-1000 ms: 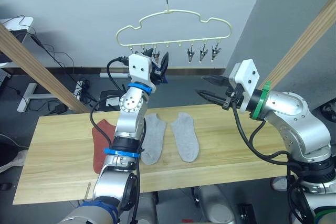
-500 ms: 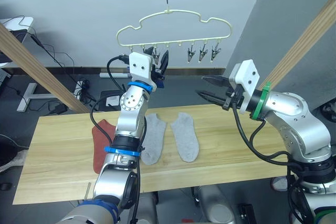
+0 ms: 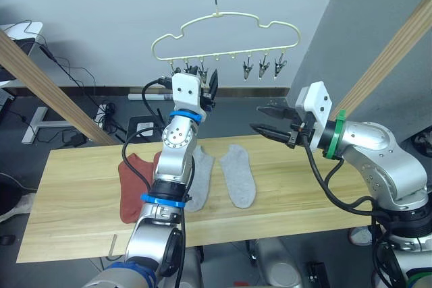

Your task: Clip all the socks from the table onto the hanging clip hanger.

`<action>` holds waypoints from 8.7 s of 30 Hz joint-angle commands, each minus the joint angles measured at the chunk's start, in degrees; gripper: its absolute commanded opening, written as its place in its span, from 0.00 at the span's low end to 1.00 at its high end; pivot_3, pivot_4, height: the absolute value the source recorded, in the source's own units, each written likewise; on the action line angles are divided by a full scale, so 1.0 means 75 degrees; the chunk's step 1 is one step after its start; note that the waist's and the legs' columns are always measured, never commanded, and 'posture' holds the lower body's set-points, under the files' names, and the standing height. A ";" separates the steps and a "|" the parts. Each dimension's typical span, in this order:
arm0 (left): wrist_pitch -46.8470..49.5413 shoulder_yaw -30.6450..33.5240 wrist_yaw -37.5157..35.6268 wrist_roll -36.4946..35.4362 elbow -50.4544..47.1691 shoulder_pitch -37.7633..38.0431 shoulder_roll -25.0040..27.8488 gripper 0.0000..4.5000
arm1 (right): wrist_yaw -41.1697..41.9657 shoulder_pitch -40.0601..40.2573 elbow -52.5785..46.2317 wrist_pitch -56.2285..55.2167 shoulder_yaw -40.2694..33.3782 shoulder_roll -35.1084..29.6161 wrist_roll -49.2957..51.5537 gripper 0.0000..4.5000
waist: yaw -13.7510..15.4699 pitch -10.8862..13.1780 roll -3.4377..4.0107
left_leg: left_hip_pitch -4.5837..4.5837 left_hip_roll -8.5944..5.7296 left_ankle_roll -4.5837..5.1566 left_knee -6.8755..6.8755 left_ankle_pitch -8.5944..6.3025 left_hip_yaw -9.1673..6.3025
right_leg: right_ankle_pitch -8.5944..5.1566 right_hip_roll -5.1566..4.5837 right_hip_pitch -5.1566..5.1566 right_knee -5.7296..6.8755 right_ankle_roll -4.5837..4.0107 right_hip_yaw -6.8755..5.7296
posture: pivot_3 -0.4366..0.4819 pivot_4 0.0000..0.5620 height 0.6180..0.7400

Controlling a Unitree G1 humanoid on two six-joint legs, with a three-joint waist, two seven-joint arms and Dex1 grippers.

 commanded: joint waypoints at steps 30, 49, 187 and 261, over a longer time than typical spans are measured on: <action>0.0424 -0.0073 -0.1056 -0.0616 -0.0561 -0.0157 0.0324 0.02 | -0.1536 0.0914 0.0022 0.0109 0.1212 0.0402 -0.1219 0.66 | -0.0009 -0.0001 -0.0001 | 0.0000 0.0000 -0.0001 0.0000 0.0000 0.0001 | 0.0000 0.0000 0.0000 0.0001 0.0001 0.0001 | 0.19 0.50 1.00; 0.2409 0.0041 -0.3073 -0.1921 -0.1599 -0.0030 0.1286 0.02 | -0.3744 0.0176 0.5955 -0.2183 0.2465 0.3557 -0.3806 1.00 | 0.0006 -0.0001 0.0000 | 0.0007 0.0006 -0.0002 -0.0001 0.0001 -0.0002 | 0.0021 0.0003 -0.0001 0.0007 -0.0035 0.0003 | 0.23 0.51 1.00; 0.4464 0.0147 -0.5710 -0.3470 -0.4317 0.1143 0.3960 0.63 | -0.3398 -0.2892 0.3647 -0.0679 0.0021 0.3793 -0.3099 0.59 | 0.0019 -0.0009 0.0004 | -0.0037 0.0009 -0.0002 0.0002 0.0003 -0.0004 | 0.0036 -0.0002 -0.0056 0.0029 -0.0059 -0.0002 | 0.29 0.40 1.00; 0.4502 -0.0049 -0.5622 -0.3368 -0.4345 0.1267 0.3825 0.63 | -0.4676 -0.2575 0.3439 -0.0304 0.0041 0.4044 -0.3009 0.41 | 0.0021 -0.0010 0.0005 | -0.0039 0.0009 -0.0001 0.0006 0.0004 -0.0004 | 0.0039 -0.0002 -0.0058 0.0035 -0.0062 -0.0002 | 0.29 0.42 1.00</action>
